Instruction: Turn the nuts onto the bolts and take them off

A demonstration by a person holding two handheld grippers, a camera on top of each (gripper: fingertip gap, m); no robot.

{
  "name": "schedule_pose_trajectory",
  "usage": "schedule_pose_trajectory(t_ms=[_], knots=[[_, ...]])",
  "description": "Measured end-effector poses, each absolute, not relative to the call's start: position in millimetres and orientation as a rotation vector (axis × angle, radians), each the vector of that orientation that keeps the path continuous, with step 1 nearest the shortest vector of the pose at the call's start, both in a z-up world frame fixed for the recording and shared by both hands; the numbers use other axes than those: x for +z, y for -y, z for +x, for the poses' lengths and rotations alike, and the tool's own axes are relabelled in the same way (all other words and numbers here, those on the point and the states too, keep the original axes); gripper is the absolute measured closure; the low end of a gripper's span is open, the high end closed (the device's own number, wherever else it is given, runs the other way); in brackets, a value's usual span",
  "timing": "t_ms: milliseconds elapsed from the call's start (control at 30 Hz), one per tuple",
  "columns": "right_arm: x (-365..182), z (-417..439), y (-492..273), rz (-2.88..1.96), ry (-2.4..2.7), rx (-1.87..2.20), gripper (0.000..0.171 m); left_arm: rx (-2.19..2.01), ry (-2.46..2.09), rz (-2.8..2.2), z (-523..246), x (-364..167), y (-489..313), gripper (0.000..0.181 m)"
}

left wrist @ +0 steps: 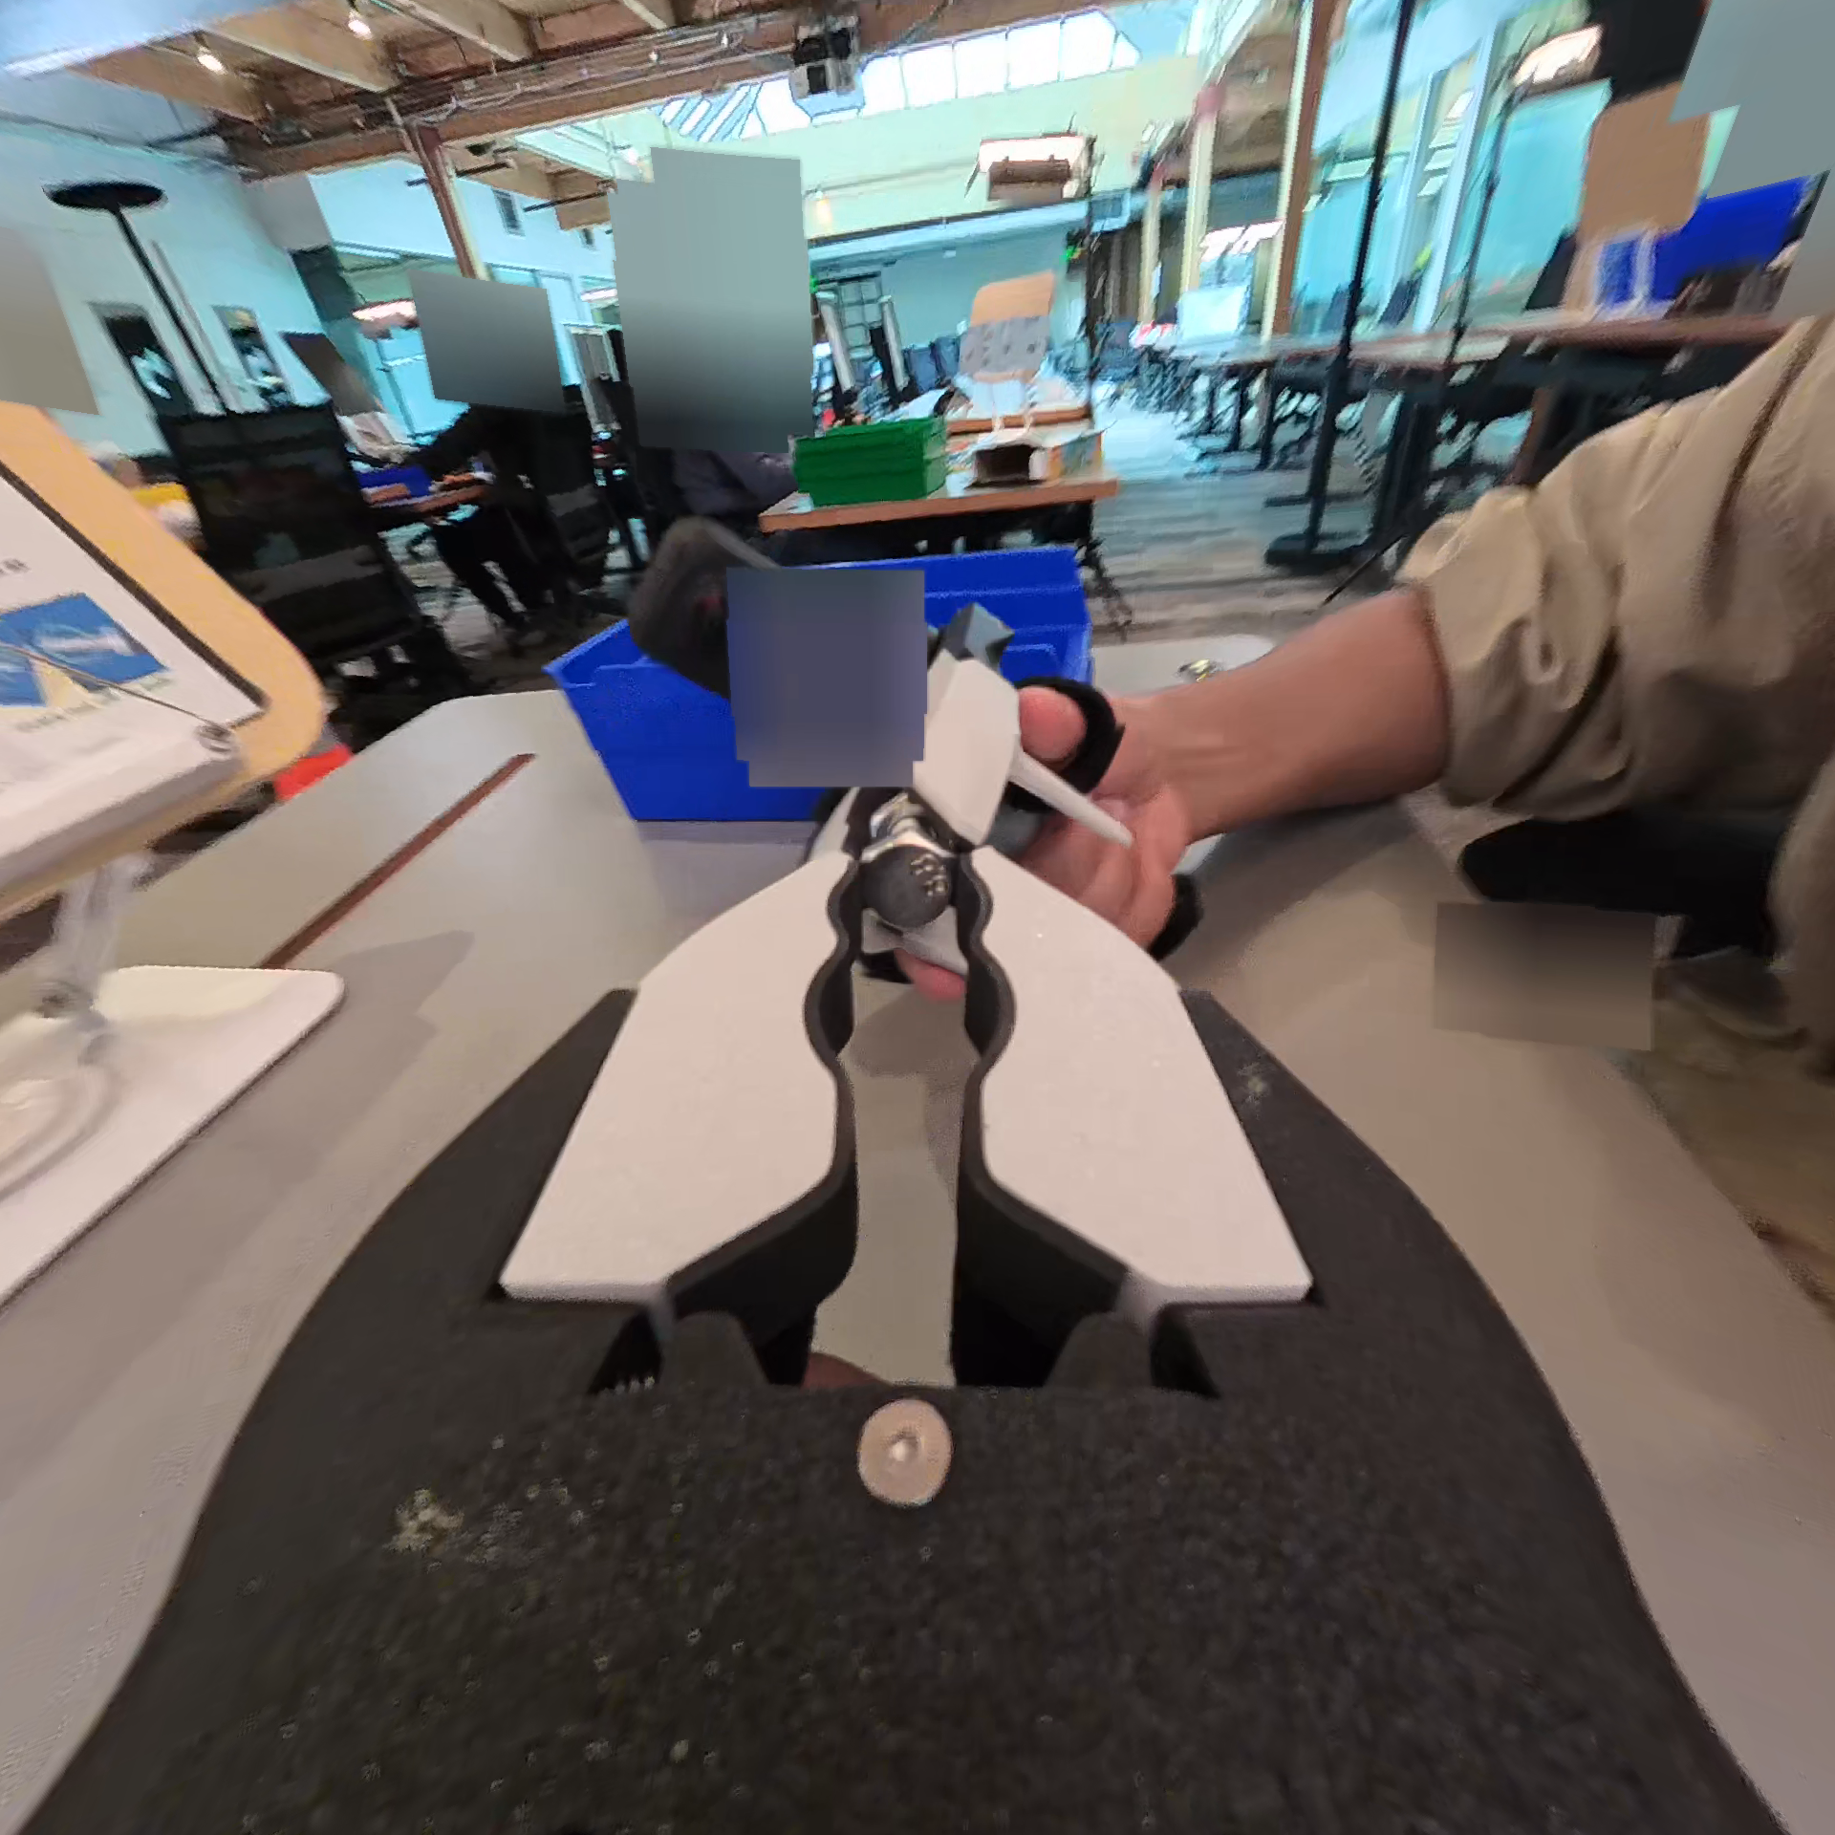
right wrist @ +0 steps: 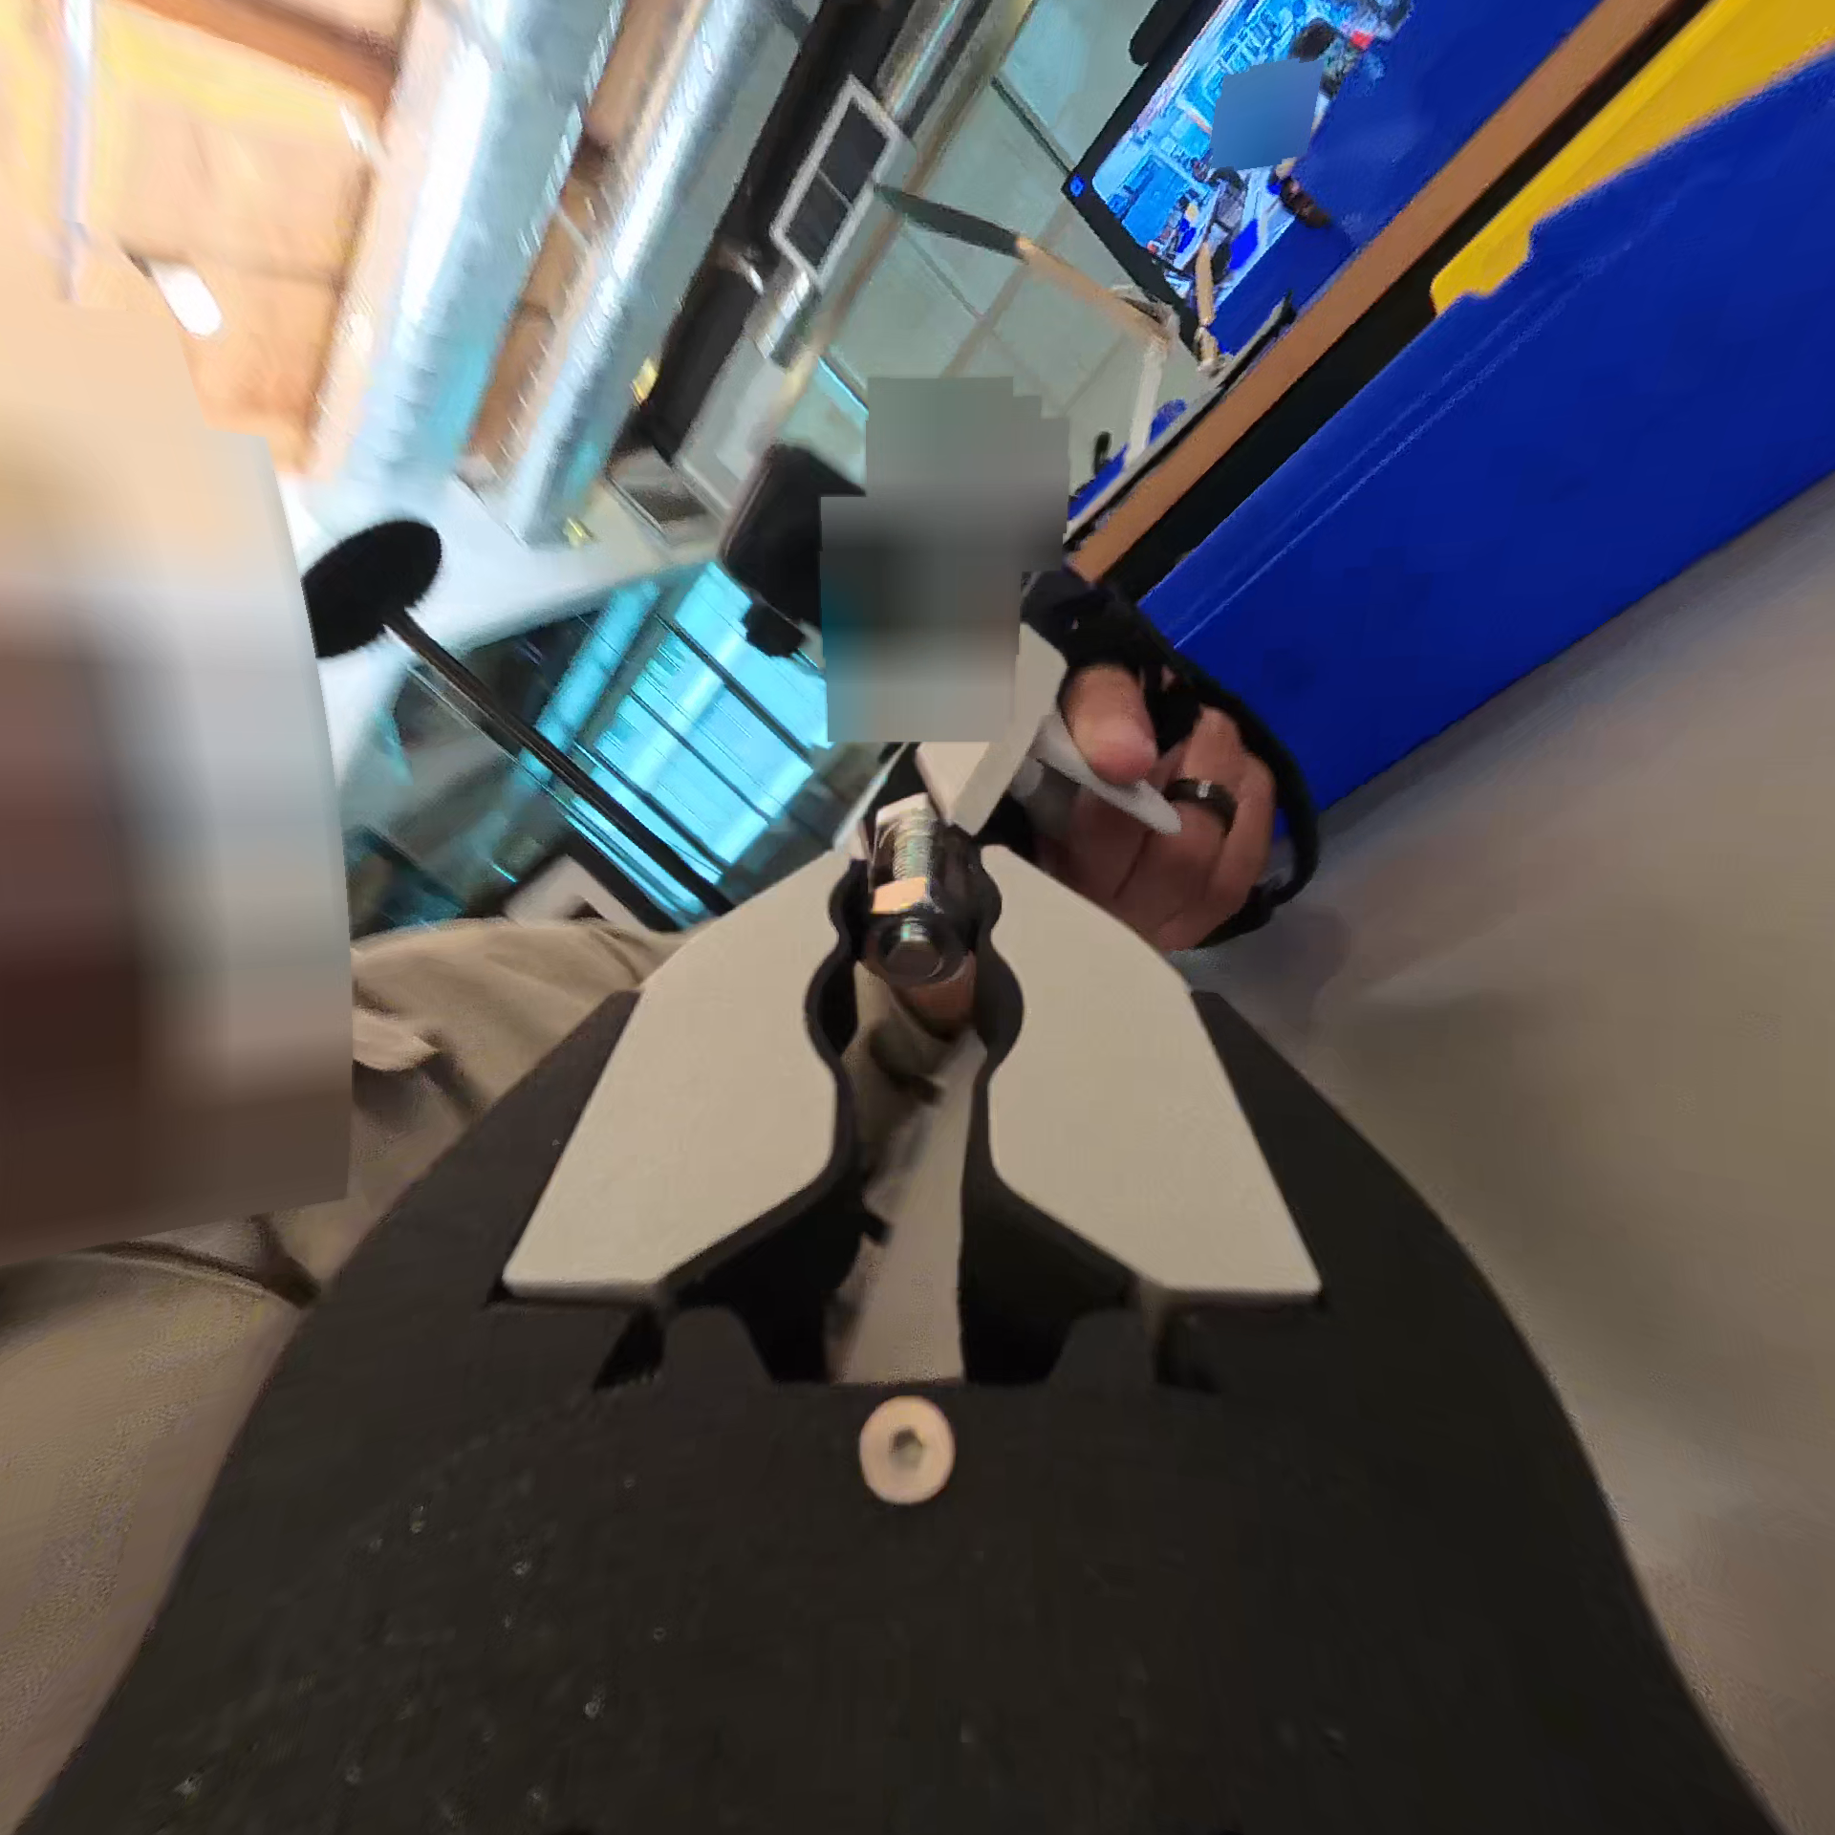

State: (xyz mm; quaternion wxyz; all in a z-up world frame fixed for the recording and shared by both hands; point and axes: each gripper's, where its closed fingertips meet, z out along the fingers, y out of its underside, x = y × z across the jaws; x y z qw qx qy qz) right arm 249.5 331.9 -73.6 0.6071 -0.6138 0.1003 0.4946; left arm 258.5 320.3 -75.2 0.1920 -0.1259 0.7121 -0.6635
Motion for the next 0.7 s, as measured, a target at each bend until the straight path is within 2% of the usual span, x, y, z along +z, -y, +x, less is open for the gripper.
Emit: schedule_pose_trajectory(t_ms=[200, 467, 567, 700], knots=[[-73.7, 243.8, -324.1, -1.497, 0.107, 0.656, 0.151, -1.978, -2.019, -0.338, 249.1, -73.5, -311.5, 0.164], [-68.3, 240.4, -319.2, -1.409, 0.056, 0.905, 0.151, -1.836, -1.992, -0.255, 246.3, -68.8, -310.7, 0.164], [-71.3, 241.1, -320.3, -1.423, 0.074, 0.83, 0.151, -1.868, -1.99, -0.265, 246.6, -69.9, -310.9, 0.164], [-68.8, 240.8, -317.4, -1.407, 0.046, 0.937, 0.151, -1.835, -1.969, -0.241, 246.3, -68.9, -309.6, 0.164]])
